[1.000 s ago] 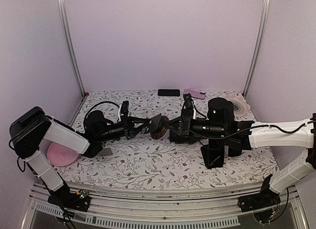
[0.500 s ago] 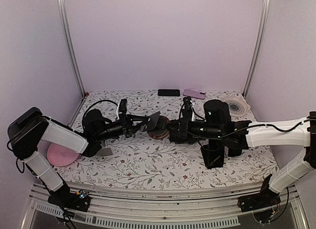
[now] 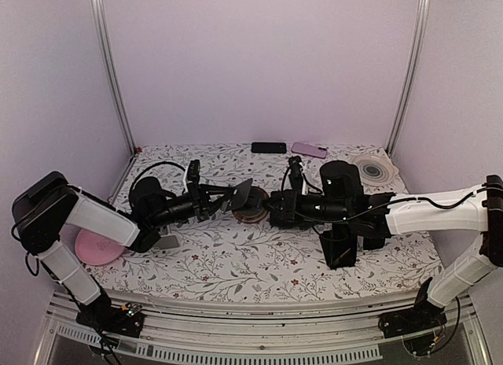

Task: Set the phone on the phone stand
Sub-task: Adjust the phone stand.

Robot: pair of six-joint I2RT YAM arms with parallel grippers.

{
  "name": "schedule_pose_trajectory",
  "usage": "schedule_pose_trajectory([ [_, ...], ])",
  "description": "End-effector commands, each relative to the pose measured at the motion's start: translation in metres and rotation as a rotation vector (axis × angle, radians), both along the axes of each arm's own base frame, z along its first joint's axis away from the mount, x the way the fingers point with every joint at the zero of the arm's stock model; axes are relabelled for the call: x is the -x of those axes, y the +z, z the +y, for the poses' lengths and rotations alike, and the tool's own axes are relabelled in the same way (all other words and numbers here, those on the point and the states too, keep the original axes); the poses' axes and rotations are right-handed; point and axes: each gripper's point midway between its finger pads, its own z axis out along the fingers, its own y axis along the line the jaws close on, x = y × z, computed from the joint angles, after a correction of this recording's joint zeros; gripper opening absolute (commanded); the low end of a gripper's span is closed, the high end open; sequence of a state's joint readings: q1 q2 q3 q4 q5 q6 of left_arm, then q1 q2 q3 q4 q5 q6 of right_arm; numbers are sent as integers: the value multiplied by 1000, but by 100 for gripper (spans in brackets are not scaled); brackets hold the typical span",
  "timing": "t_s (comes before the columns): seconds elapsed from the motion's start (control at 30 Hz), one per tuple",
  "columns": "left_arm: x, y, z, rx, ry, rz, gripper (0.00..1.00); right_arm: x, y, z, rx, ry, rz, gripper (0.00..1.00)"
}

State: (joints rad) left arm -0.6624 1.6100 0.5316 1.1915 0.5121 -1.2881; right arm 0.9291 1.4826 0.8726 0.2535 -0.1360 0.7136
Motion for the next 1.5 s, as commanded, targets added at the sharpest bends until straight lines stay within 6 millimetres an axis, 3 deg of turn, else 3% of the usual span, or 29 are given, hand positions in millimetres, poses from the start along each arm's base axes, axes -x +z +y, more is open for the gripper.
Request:
schedule_pose_trajectory([
  [0.0, 51, 111, 11, 277, -145, -303, 0, -10, -73, -29, 222, -90, 106, 23],
  [0.8, 55, 124, 26, 324, -118, -339, 0, -11, -83, -31, 242, -104, 121, 24],
  [1.07, 40, 98, 19, 205, -64, -309, 0, -14, -50, -32, 203, -117, 65, 32],
  [1.47, 16, 48, 15, -20, 63, -239, 0, -13, 23, -50, 104, -162, -71, 48],
])
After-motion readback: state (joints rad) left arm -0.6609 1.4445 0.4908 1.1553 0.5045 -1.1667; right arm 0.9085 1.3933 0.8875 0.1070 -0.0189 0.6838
